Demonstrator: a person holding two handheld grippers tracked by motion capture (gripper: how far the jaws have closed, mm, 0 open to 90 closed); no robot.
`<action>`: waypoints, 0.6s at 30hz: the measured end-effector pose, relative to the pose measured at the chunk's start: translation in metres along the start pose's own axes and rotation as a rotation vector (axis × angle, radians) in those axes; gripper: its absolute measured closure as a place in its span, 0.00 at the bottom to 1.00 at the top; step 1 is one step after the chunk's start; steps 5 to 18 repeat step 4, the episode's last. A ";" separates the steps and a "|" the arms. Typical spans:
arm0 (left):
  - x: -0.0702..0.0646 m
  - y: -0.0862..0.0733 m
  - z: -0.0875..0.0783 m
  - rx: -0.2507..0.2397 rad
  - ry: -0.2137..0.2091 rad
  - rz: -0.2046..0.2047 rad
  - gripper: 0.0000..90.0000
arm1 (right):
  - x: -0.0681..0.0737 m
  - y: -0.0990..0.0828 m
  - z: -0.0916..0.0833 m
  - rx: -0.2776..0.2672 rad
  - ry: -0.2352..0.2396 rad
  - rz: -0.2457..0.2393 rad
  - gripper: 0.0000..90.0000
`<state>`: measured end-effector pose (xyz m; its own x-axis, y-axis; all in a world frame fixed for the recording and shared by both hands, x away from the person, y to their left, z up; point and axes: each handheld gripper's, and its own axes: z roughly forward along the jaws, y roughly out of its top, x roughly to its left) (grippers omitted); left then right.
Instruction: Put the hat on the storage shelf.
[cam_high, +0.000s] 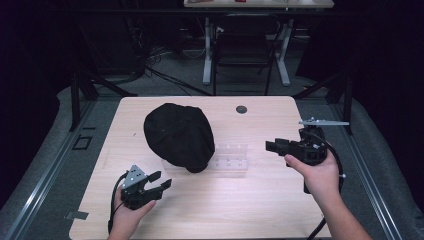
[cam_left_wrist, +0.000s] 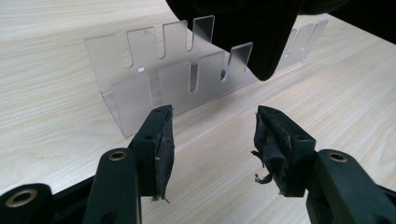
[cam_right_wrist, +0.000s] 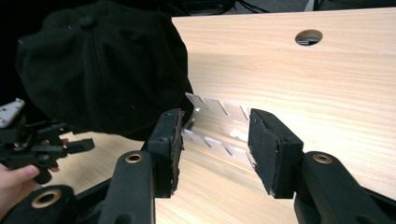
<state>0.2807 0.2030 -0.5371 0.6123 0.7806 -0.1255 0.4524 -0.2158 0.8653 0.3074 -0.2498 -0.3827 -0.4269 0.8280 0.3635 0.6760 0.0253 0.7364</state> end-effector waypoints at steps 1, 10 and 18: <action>0.000 0.000 0.000 0.000 0.000 -0.001 0.53 | 0.000 -0.002 0.000 0.003 -0.001 0.000 0.61; 0.000 -0.001 0.001 -0.002 0.001 -0.002 0.52 | 0.001 -0.010 -0.001 -0.005 -0.033 -0.030 0.61; 0.000 -0.001 0.001 -0.002 0.001 -0.002 0.52 | 0.001 -0.010 -0.001 -0.005 -0.033 -0.030 0.61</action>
